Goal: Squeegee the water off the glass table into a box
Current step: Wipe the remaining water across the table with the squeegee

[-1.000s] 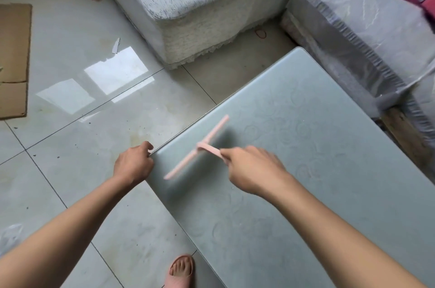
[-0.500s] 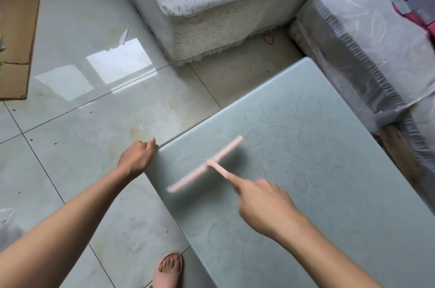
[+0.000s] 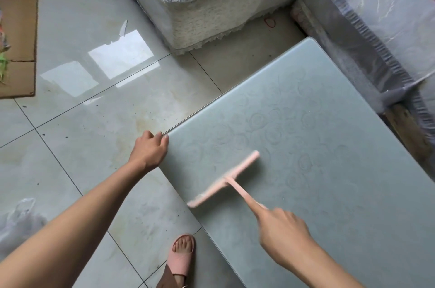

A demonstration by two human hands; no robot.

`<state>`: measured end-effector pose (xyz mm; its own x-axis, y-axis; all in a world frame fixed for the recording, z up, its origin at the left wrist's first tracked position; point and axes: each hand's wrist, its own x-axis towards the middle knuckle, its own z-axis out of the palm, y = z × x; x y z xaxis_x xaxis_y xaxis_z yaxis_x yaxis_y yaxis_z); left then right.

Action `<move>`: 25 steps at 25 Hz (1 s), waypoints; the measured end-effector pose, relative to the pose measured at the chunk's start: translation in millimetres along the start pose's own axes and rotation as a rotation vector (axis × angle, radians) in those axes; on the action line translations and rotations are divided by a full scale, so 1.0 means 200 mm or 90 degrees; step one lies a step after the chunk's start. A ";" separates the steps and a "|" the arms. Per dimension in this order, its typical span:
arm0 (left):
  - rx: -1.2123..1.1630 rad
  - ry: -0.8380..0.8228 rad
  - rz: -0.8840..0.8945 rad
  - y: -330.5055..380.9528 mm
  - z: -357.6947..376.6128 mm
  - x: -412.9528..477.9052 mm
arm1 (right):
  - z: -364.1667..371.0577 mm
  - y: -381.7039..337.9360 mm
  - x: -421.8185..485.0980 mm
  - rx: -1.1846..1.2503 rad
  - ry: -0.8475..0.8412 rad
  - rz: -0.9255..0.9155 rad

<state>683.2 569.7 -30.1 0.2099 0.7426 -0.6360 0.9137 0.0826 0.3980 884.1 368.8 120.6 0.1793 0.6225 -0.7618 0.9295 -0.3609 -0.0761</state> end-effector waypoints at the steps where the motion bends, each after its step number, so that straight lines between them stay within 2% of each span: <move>1: 0.000 -0.012 0.002 0.01 0.01 -0.03 | -0.01 0.07 -0.07 -0.010 -0.028 0.040; 3: 0.018 -0.036 0.002 0.03 0.03 -0.07 | -0.04 0.12 -0.13 -0.031 -0.035 0.064; 4: 0.037 -0.027 0.004 0.03 0.04 -0.08 | -0.07 0.11 -0.09 -0.016 0.000 0.039; 7: 0.143 0.050 0.014 0.05 0.11 -0.13 | -0.12 -0.07 0.09 0.017 0.090 -0.047; 9: 0.214 0.081 0.033 0.06 0.18 -0.18 | -0.07 -0.09 0.14 0.012 0.107 -0.059; 14: 0.351 0.029 0.111 0.07 0.34 -0.37 | 0.13 0.33 -0.21 0.000 -0.019 0.035; 16: 0.338 0.016 0.133 0.12 0.40 -0.45 | 0.11 0.37 -0.28 0.001 -0.019 0.040; 19: 0.227 0.046 0.169 0.26 0.52 -0.52 | 0.07 0.26 -0.16 0.033 0.084 -0.041; 21: 0.144 0.073 0.158 0.31 0.57 -0.54 | 0.05 0.14 -0.05 0.057 0.110 -0.066; 25: 0.186 0.053 0.142 0.33 0.68 -0.56 | 0.18 0.29 -0.05 0.062 0.095 -0.078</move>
<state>766.4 401.7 -21.7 0.3968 0.7731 -0.4949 0.9121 -0.2715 0.3072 923.7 316.1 100.3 0.1185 0.7591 -0.6401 0.9132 -0.3364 -0.2298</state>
